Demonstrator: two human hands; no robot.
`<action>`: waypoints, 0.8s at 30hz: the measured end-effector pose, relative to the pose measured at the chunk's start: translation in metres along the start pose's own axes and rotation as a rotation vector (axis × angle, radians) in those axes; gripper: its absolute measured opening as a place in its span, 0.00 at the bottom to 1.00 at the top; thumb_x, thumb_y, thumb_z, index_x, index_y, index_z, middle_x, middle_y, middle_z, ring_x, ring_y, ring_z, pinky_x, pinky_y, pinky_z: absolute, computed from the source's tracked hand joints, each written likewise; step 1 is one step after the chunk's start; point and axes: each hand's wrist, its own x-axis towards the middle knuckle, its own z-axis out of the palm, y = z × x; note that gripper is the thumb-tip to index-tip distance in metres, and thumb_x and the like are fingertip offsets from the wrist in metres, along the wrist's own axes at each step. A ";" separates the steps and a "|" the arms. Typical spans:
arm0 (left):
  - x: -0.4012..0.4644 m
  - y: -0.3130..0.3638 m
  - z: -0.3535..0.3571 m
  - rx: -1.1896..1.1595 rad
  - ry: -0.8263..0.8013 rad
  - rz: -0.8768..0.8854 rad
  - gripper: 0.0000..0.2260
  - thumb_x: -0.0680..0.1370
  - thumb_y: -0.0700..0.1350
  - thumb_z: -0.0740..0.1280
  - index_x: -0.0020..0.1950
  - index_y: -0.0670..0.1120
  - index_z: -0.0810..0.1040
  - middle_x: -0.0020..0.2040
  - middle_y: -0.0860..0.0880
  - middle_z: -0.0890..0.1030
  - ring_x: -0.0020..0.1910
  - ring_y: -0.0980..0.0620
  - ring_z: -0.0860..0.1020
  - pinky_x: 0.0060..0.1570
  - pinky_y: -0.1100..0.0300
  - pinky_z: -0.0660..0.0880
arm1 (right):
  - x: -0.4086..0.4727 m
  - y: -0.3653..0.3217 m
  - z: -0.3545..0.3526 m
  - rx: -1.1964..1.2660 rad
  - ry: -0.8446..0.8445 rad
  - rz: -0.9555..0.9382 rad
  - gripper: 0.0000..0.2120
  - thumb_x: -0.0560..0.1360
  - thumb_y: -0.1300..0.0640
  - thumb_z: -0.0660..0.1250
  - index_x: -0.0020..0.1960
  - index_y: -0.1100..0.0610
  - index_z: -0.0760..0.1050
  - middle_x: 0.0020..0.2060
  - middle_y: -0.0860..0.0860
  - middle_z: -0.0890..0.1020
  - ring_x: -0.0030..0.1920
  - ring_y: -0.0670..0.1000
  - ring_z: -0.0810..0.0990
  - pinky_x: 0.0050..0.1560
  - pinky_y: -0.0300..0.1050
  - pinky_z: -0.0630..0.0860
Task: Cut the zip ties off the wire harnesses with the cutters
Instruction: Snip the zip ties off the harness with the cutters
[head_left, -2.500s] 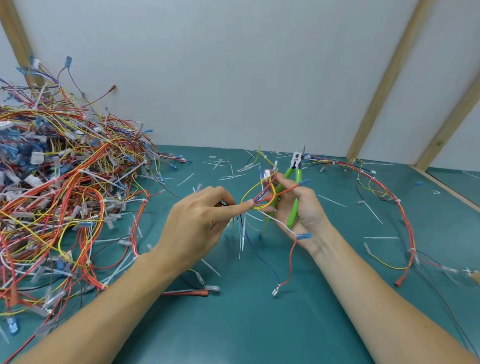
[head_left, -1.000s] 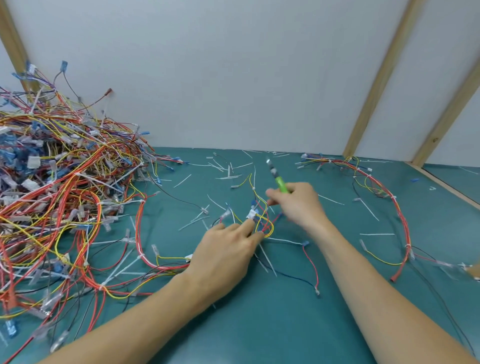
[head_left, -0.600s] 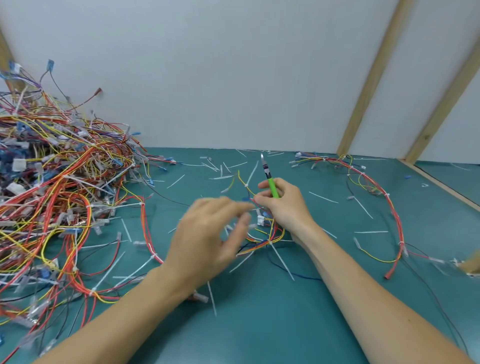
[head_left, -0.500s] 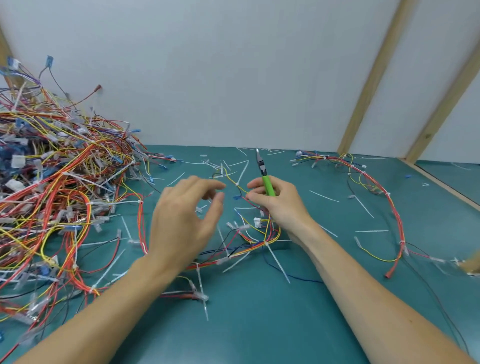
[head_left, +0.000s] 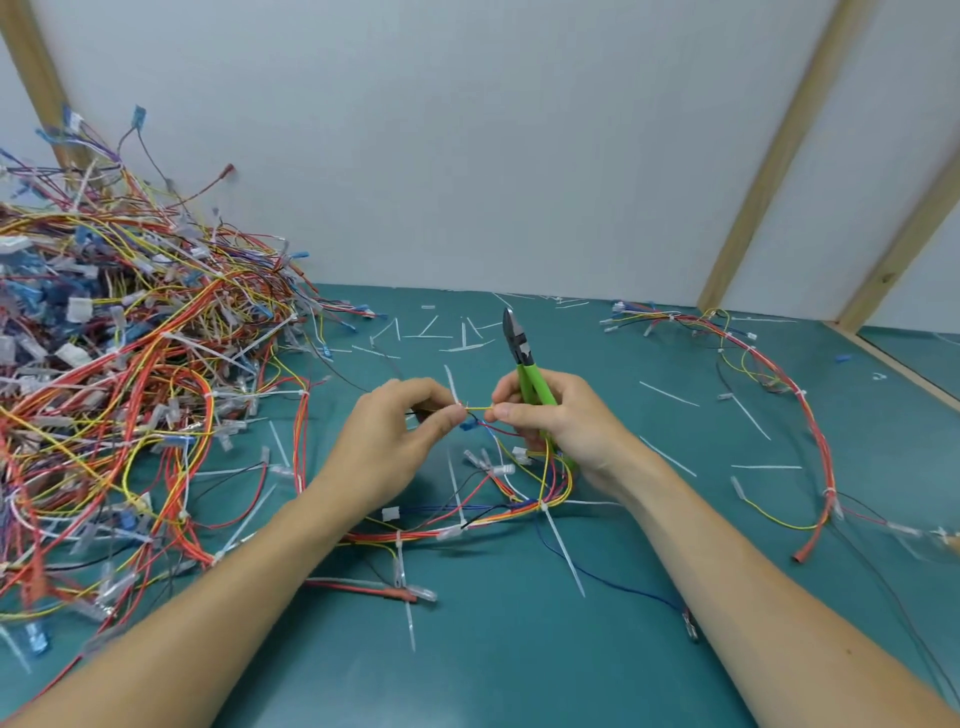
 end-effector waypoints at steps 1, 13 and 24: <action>0.001 -0.001 0.001 -0.048 0.019 -0.005 0.05 0.77 0.48 0.73 0.41 0.56 0.82 0.39 0.55 0.82 0.44 0.56 0.77 0.48 0.61 0.71 | 0.000 0.000 0.001 0.010 0.000 0.003 0.07 0.69 0.59 0.77 0.44 0.53 0.80 0.38 0.54 0.79 0.30 0.47 0.70 0.30 0.39 0.66; -0.003 0.000 0.003 -0.191 0.005 -0.148 0.10 0.79 0.49 0.71 0.39 0.49 0.85 0.25 0.57 0.71 0.25 0.57 0.61 0.27 0.67 0.57 | 0.005 0.004 0.005 -0.188 0.248 -0.165 0.04 0.76 0.59 0.75 0.44 0.55 0.82 0.34 0.47 0.82 0.33 0.44 0.76 0.38 0.38 0.74; -0.006 0.004 0.009 -0.110 -0.090 -0.032 0.05 0.76 0.49 0.75 0.40 0.53 0.85 0.33 0.55 0.77 0.32 0.56 0.70 0.36 0.63 0.66 | 0.001 -0.002 0.008 -0.236 0.102 -0.210 0.09 0.78 0.65 0.72 0.42 0.55 0.79 0.35 0.49 0.82 0.37 0.46 0.78 0.44 0.40 0.74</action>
